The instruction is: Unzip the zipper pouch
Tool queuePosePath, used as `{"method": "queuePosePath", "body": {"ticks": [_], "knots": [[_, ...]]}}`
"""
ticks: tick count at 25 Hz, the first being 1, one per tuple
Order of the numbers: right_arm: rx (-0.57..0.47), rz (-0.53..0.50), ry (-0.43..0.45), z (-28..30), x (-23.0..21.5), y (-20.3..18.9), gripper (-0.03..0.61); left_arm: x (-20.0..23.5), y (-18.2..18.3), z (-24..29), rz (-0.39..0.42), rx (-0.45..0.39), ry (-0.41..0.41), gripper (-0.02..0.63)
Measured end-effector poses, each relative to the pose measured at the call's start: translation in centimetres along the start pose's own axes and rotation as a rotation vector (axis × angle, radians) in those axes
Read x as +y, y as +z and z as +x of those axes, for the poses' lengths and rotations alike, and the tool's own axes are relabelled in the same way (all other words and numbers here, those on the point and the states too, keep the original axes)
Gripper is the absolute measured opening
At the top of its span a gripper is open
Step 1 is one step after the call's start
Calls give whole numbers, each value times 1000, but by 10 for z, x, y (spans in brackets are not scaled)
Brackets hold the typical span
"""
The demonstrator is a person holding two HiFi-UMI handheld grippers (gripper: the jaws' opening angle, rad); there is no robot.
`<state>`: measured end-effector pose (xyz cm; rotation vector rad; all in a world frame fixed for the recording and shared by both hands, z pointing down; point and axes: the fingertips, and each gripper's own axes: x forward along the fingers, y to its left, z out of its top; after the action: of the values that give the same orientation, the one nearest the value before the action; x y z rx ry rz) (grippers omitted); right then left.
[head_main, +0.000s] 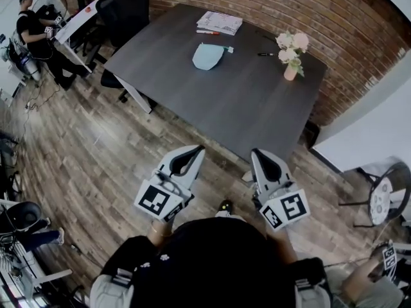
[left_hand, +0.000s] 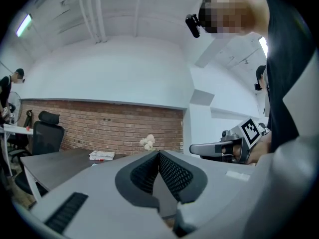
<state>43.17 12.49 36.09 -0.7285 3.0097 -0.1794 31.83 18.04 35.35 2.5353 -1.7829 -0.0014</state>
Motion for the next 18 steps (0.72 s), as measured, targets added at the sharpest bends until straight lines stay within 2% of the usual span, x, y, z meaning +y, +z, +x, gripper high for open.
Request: {"method": "queuePosePath", "body": {"ticks": [6,13,18], "knots": [[12,31,12,6,-30,-11,2,8,-1,26,16,5,25,4],[22,44,28,17,-46,-17,2,18,-13,32,-15,57,66,5],[24,32,28,25,-46,-17,2,32,-11,34,4,21,71,4]]}}
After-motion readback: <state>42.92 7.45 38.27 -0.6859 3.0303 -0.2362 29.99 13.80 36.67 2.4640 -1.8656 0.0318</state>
